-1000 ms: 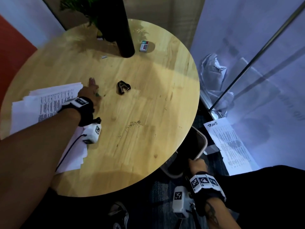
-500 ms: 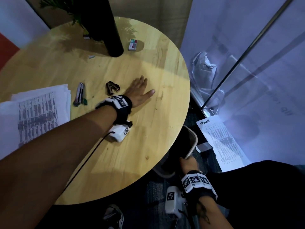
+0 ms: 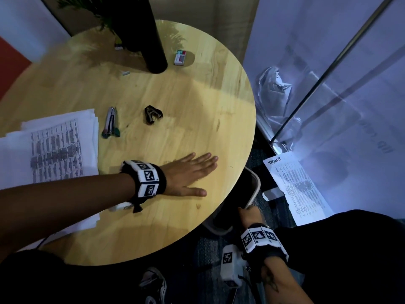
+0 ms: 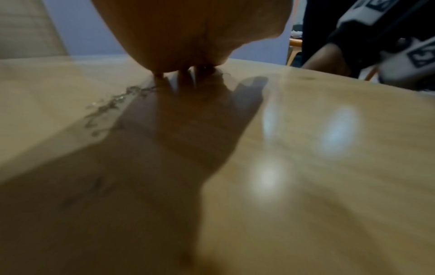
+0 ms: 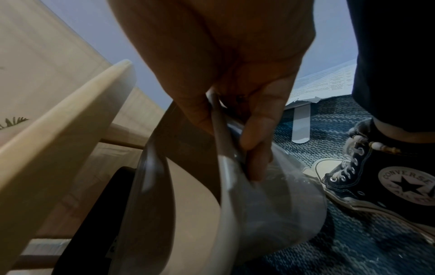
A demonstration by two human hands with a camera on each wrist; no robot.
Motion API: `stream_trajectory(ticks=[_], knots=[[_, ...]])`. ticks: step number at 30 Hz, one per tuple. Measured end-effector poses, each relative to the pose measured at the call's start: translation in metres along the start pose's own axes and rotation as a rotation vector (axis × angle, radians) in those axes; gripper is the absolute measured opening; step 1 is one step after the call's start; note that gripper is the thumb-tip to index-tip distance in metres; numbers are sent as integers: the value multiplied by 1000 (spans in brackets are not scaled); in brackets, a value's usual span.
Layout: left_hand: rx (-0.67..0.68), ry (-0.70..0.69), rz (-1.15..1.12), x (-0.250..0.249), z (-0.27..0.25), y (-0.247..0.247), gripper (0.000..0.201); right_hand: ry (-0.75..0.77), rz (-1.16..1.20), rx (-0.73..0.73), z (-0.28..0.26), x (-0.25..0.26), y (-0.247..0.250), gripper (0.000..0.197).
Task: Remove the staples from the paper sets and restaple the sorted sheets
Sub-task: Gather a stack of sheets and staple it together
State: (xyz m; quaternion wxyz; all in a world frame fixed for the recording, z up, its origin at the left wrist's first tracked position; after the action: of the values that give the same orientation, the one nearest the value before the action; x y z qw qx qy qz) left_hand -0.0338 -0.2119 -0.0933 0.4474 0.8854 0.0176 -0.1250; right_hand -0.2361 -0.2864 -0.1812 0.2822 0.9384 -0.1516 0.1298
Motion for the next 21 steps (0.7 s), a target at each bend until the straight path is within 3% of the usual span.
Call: stream_trajectory(ticks=[2,4,6,8,10,12,15,18,21], knots=[[-26,0,-17,0,-16,-3,85,8,-6,-3,-2,2,2,30],[-175,81,-169,6,-35,0,89,14,-8,-6,-3,3,3,31],[-421,314,-454,27,-57,2,103,8,3,-8,-4,1,3,31],[-587,653,-703,53,-81,-11,108,3,16,-14,-3,-1,3,30],[-601,929,-853,65,-95,-30,92,3,38,-27,-1,-2,3,29],[-524,1057,-867,64,-93,-41,75,4,36,-35,-2,-1,2,31],[-454,1033,-784,52,-70,-35,72,0,26,-44,-1,-1,-1,42],[-362,809,-678,18,-44,-31,106,8,9,-39,0,-3,-1,35],[-408,692,-729,-4,-44,-37,109,21,-3,-21,0,-4,-2,31]])
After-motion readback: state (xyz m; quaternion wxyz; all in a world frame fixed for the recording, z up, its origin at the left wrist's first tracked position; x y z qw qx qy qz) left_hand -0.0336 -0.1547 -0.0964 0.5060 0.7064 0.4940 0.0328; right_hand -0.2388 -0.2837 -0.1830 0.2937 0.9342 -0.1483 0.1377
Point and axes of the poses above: each hand's wrist, its own z-axis towards the middle knuckle, its own y-axis out of the back of the hand, x = y × z, the point moved 5 cm from there along z, towards the middle knuckle, and after that the axes turned 3 degrees about -z, right-handed, at the moved point
